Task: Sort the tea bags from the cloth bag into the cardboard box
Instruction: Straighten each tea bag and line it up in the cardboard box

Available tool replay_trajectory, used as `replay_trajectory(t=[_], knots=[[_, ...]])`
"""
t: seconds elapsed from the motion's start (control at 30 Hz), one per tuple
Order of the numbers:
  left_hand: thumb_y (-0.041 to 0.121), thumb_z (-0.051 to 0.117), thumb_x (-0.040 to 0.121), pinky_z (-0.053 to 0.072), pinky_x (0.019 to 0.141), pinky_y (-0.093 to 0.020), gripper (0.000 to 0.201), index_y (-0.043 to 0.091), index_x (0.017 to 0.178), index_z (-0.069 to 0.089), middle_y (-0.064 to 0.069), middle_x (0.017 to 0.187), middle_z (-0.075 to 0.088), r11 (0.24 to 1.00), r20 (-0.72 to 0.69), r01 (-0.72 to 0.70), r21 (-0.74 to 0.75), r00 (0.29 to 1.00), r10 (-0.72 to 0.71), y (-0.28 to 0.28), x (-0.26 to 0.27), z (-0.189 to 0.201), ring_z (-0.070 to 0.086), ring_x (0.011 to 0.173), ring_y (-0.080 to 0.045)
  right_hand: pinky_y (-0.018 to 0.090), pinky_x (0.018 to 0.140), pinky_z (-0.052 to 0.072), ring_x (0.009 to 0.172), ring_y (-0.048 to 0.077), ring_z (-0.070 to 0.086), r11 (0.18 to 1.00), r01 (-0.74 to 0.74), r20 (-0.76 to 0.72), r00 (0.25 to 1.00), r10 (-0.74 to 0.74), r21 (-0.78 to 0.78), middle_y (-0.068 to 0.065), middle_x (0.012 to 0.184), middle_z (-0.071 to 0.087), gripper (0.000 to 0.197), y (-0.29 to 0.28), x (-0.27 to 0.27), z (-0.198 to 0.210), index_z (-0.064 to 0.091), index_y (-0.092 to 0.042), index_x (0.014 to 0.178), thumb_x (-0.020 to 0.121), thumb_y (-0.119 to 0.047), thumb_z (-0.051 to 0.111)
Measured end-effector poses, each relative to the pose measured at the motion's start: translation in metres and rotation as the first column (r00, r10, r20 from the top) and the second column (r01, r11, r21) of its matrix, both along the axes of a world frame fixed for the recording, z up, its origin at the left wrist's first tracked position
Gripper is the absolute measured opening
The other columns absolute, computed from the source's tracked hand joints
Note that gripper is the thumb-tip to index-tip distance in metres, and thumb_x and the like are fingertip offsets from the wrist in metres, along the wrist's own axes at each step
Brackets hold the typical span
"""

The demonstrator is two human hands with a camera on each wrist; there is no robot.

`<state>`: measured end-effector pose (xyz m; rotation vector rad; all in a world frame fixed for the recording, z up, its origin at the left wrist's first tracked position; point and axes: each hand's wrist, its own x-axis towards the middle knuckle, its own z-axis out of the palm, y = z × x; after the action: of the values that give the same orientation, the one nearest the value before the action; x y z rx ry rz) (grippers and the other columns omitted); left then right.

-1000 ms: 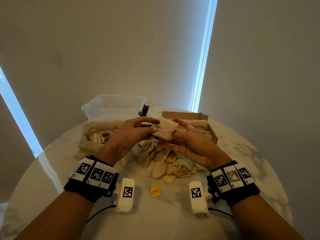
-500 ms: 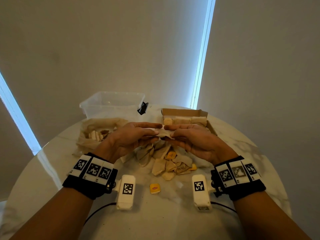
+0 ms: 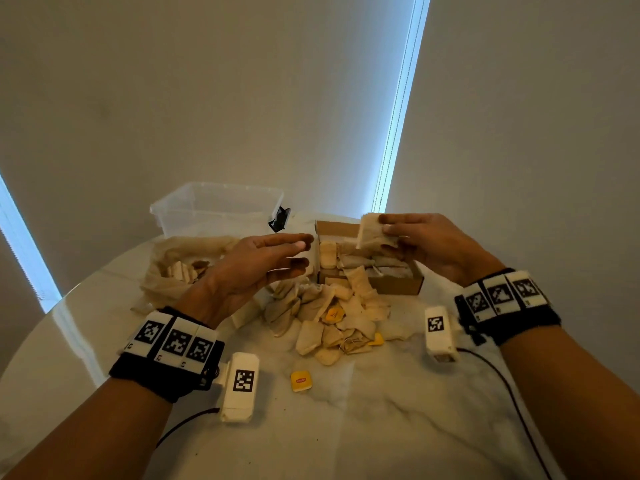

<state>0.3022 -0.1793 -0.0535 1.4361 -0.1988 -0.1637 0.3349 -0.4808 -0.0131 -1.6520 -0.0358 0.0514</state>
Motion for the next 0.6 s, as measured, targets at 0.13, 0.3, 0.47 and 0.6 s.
replay_trajectory(t=[0.13, 0.3, 0.47, 0.6], knots=[[0.015, 0.065, 0.101, 0.063, 0.086, -0.029, 0.025, 0.015, 0.124, 0.076, -0.004, 0.12, 0.078, 1.0, 0.006, 0.005, 0.028, 1.0, -0.005, -0.002, -0.001, -0.001, 0.076, 0.11, -0.022, 0.027, 0.079, 0.063, 0.11, 0.026, 0.068, 0.882, -0.036, -0.038, 0.999, 0.021, -0.47, 0.009, 0.13, 0.064, 0.036, -0.028, 0.029, -0.004, 0.074, -0.012, 0.128, 0.095, 0.001, 0.07], [0.018, 0.066, 0.101, 0.063, 0.087, -0.031, 0.023, 0.017, 0.122, 0.076, -0.002, 0.118, 0.079, 0.998, 0.001, -0.001, 0.062, 1.0, 0.001, -0.003, -0.003, -0.003, 0.076, 0.109, -0.022, 0.029, 0.084, 0.062, 0.114, 0.028, 0.065, 0.774, -0.188, -0.191, 0.978, 0.088, -0.604, 0.006, 0.131, 0.058, 0.037, -0.031, 0.05, -0.003, 0.074, -0.015, 0.129, 0.096, 0.002, 0.069], [0.017, 0.066, 0.102, 0.064, 0.084, -0.029, 0.022, 0.018, 0.121, 0.077, -0.001, 0.116, 0.08, 0.997, -0.001, 0.003, 0.082, 1.0, -0.003, -0.005, -0.003, -0.003, 0.076, 0.107, -0.02, 0.035, 0.09, 0.062, 0.114, 0.029, 0.064, 0.778, -0.239, -0.269, 0.959, 0.093, -0.582, 0.006, 0.129, 0.058, 0.036, -0.026, 0.055, 0.0, 0.074, -0.009, 0.13, 0.097, 0.003, 0.068], [0.017, 0.066, 0.101, 0.063, 0.082, -0.028, 0.02, 0.021, 0.117, 0.077, -0.001, 0.114, 0.08, 0.996, 0.002, -0.002, 0.086, 1.0, 0.002, -0.004, -0.003, -0.003, 0.077, 0.106, -0.019, 0.035, 0.093, 0.062, 0.11, 0.028, 0.066, 0.767, -0.219, -0.272, 0.96, 0.061, -0.603, 0.008, 0.128, 0.06, 0.036, -0.024, 0.057, -0.003, 0.073, -0.007, 0.131, 0.097, 0.002, 0.069]])
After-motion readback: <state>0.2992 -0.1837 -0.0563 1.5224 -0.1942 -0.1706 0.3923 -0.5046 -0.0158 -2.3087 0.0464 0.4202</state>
